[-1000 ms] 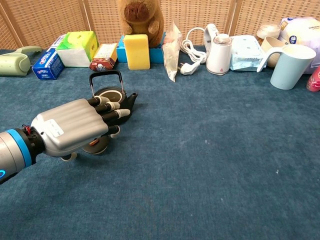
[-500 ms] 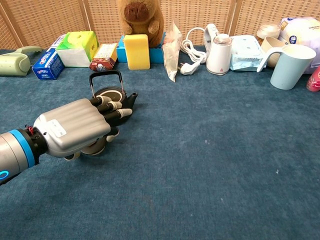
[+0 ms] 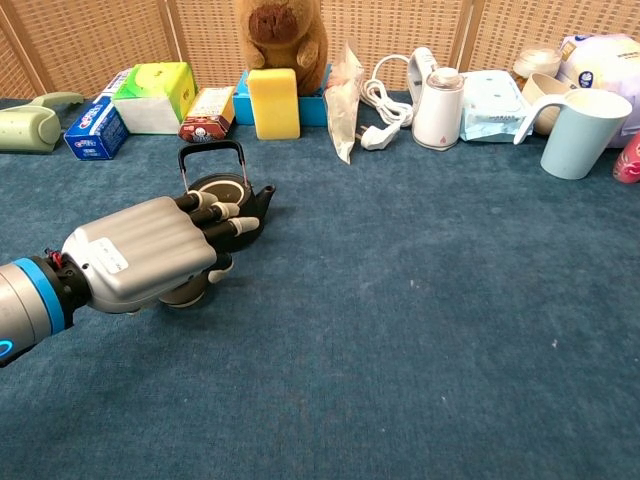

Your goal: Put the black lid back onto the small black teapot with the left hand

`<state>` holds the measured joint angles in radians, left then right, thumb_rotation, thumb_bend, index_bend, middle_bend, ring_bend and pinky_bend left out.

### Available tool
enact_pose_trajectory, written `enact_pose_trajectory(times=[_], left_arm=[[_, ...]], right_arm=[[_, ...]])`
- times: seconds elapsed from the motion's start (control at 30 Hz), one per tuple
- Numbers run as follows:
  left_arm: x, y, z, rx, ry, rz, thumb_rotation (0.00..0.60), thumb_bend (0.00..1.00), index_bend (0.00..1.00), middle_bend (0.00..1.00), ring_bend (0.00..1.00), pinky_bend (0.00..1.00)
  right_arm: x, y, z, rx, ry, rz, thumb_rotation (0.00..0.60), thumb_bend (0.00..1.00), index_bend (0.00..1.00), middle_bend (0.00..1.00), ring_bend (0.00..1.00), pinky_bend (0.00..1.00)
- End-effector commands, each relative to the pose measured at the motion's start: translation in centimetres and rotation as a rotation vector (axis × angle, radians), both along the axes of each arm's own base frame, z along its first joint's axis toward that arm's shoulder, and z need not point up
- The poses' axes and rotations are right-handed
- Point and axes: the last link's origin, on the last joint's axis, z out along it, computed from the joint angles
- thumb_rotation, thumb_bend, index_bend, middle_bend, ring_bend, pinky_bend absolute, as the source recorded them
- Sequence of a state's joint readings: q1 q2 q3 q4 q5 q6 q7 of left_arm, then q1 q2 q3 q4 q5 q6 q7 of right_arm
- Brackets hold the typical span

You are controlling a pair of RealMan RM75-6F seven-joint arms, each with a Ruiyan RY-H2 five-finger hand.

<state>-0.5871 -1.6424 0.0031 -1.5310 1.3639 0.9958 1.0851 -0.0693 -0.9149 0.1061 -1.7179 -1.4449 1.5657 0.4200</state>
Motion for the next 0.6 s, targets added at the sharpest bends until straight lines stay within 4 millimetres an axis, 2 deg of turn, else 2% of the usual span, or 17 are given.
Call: enact_pose_trajectory(times=[0.03,0.6], left_arm=[[0.1,0.0,0.0,0.001,-0.003,0.001,0.600,0.23,0.39,0.00,0.00,0.08],[3.2,-0.7,2.7,0.052,-0.025,-0.115,0.600,0.23,0.39,0.00,0.00,0.08]], right_arm=[[0.0,0.0,0.0,-0.002,-0.001,0.000,0.600,0.07,0.00,0.00,0.00,0.00],[0.0,0.0,0.1,-0.002,-0.003,0.000,0.600,0.07,0.00,0.00,0.00,0.00]])
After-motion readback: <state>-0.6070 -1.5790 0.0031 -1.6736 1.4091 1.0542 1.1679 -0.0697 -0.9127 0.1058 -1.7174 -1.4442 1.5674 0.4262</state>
